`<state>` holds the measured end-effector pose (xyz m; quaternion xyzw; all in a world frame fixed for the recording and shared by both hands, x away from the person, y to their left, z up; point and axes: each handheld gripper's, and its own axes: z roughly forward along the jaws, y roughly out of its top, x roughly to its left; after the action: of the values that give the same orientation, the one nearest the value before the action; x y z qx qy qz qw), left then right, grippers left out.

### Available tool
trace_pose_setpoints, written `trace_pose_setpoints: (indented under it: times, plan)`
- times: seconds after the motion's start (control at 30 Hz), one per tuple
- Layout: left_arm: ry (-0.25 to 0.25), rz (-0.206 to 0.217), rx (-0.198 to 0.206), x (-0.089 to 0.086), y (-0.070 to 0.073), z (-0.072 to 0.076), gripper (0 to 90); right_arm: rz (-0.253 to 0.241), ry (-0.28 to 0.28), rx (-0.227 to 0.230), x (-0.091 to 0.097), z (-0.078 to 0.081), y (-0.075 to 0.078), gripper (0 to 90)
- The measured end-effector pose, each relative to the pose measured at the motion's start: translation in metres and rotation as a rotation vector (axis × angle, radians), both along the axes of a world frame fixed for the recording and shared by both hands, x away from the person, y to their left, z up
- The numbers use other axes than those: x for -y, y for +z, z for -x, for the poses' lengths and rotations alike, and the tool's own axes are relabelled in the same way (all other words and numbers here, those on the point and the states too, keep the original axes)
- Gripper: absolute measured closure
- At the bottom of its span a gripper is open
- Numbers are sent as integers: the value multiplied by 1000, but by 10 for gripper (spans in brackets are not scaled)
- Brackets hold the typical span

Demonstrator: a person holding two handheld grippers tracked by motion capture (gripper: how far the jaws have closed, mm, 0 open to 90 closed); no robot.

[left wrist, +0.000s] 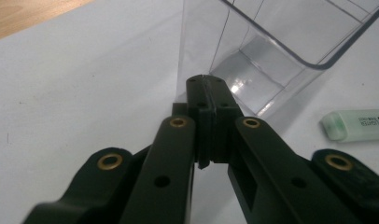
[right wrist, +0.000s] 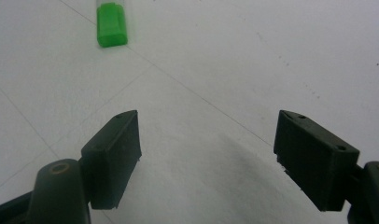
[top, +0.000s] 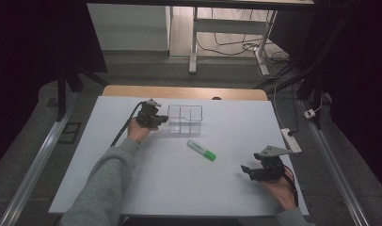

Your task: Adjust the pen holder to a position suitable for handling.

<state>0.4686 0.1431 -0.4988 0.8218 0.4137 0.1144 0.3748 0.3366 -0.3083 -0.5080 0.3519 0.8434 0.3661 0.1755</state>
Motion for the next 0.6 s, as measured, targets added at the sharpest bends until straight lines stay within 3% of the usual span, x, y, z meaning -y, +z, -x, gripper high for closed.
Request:
trace_pose_setpoints:
  times: [0.4, 0.6]
  plan:
    - [-7, 5, 0, 5, -1, -4, 885, 4, 0, -2, 0, 0, -1, 224]
    - [-9, -26, 28, -9, 7, 9, 885, 0, -4, 0, 2, 1, 1, 224]
